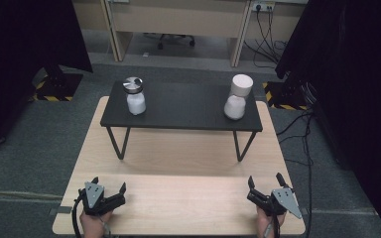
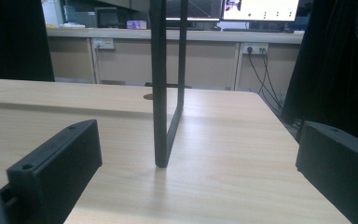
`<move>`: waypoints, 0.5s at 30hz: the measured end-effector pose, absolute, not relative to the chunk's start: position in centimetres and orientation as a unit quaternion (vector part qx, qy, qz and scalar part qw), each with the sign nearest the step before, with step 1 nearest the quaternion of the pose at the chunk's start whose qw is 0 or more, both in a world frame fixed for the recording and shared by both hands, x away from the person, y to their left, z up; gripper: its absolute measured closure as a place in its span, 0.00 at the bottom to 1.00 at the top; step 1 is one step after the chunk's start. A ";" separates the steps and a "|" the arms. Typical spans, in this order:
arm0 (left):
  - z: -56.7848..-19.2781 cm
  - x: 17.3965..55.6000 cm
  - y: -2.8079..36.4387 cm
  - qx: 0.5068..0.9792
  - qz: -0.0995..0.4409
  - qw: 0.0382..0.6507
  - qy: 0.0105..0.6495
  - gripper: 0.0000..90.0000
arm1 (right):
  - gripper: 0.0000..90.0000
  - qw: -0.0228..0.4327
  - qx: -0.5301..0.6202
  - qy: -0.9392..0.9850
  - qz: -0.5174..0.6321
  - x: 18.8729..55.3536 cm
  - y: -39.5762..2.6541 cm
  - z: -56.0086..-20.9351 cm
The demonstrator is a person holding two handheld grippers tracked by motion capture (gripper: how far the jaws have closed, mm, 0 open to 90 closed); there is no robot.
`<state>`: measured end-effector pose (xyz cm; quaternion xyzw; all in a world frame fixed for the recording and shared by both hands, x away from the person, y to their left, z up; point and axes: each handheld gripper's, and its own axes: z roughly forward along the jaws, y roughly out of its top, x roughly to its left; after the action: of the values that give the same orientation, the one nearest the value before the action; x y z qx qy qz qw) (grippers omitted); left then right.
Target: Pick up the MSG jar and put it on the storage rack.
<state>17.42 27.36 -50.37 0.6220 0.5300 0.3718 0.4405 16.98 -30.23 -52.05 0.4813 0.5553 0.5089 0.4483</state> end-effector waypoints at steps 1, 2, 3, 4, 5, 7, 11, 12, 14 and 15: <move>-50.4 17.4 27.4 0.622 0.372 0.440 0.530 0.00 | 0.00 0.449 0.481 0.556 0.507 17.0 -30.3 -52.2; -50.4 17.4 27.3 0.622 0.372 0.440 0.530 0.00 | 0.00 0.448 0.483 0.557 0.506 16.9 -30.3 -52.3; -50.4 17.4 27.3 0.622 0.372 0.439 0.530 0.00 | 0.00 0.447 0.484 0.558 0.505 16.9 -30.3 -52.4; -50.3 17.5 27.3 0.623 0.372 0.439 0.530 0.00 | 0.00 0.447 0.484 0.559 0.504 16.9 -30.3 -52.6; -50.3 17.5 27.3 0.623 0.372 0.439 0.530 0.00 | 0.00 0.447 0.485 0.559 0.503 16.9 -30.4 -52.7; -50.3 17.5 27.3 0.624 0.372 0.438 0.529 0.00 | 0.00 0.445 0.486 0.560 0.502 16.9 -30.4 -52.9; -50.3 17.5 27.2 0.625 0.373 0.436 0.530 0.00 | 0.00 0.442 0.488 0.561 0.501 17.0 -30.4 -53.2; -50.3 17.5 27.2 0.625 0.373 0.436 0.530 0.00 | 0.00 0.443 0.487 0.562 0.501 17.0 -30.4 -53.2; -50.3 17.5 27.2 0.626 0.373 0.435 0.529 0.00 | 0.00 0.441 0.488 0.562 0.501 17.1 -30.5 -53.4; -50.3 17.5 27.1 0.626 0.373 0.434 0.530 0.00 | 0.00 0.440 0.488 0.562 0.502 17.1 -30.5 -53.4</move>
<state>17.53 27.15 -50.29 0.6256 0.5297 0.3733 0.4343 17.08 -30.53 -53.38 0.4880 0.5622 0.5018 0.4405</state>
